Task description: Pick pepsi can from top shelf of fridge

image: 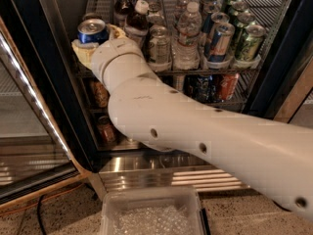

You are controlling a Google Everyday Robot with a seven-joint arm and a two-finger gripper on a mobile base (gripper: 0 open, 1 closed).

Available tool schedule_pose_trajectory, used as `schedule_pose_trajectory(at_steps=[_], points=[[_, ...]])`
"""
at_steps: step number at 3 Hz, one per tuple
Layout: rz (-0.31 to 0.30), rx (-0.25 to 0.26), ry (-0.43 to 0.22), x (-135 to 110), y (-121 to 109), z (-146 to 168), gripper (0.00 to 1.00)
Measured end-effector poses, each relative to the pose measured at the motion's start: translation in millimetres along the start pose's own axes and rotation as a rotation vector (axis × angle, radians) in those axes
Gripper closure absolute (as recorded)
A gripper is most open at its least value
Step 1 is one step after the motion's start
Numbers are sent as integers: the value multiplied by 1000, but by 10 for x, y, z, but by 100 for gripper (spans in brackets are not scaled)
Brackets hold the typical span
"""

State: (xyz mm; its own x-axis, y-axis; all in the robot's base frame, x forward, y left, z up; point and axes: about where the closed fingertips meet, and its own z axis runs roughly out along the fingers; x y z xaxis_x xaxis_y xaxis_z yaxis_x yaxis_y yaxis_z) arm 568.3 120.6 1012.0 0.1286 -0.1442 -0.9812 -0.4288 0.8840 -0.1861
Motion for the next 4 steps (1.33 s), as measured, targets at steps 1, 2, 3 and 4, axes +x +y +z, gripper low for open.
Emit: schedule_pose_trajectory(at_steps=[1,2,3,4], points=[[15,-8,62,-22,-172,-334,100],[11,-65,82,6,-13,-351,100],[23,-75,83,5,-11,-309,100],[89,-98,108,59,-228,-241,100]])
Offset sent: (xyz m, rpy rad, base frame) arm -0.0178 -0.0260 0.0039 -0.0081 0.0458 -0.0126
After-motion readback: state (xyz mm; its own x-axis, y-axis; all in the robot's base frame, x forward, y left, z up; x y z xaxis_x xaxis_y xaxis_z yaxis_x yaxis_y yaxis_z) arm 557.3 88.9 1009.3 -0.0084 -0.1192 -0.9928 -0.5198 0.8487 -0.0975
